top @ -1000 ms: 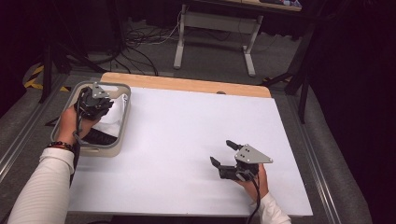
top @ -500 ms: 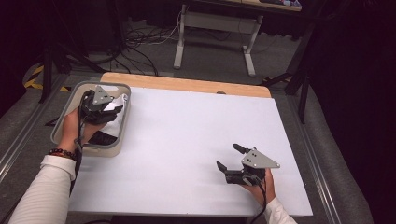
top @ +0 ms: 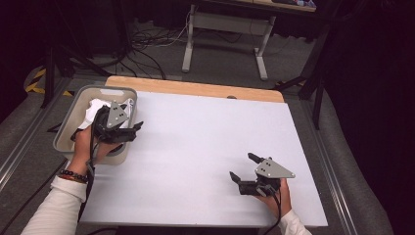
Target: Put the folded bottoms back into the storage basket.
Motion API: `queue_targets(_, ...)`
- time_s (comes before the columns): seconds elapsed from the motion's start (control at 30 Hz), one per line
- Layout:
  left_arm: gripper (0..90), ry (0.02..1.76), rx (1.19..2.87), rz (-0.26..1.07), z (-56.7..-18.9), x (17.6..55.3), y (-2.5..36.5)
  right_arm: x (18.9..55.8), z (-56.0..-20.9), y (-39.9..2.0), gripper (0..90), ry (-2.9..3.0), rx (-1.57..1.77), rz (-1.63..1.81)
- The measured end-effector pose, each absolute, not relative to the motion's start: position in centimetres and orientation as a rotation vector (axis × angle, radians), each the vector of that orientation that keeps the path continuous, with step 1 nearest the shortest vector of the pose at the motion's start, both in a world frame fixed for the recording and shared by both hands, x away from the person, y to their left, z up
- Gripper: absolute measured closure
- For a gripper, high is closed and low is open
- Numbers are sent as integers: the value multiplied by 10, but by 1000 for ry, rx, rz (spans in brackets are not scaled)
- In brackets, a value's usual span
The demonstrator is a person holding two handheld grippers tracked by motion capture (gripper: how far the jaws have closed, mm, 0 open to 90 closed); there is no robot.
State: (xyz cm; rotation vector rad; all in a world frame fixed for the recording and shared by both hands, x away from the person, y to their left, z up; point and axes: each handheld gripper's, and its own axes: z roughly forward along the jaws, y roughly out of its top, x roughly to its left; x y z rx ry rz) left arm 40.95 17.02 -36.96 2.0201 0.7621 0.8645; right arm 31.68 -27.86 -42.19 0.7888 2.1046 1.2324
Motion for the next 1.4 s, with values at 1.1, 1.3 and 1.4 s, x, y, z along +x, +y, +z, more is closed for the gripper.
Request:
queue_targets(1.1, 78, 559, 1894, 703, -421, 316, 121, 292, -432, -280, 88, 2067, 754, 1218)
queue_targets(1.3, 73, 590, 1912, 656, -446, 297, 125, 285, -437, -282, 70, 2039, 753, 1251)
queue_targets(1.4, 64, 611, 1932, 630, -453, 290, 128, 284, -439, -281, 73, 2060, 742, 1232)
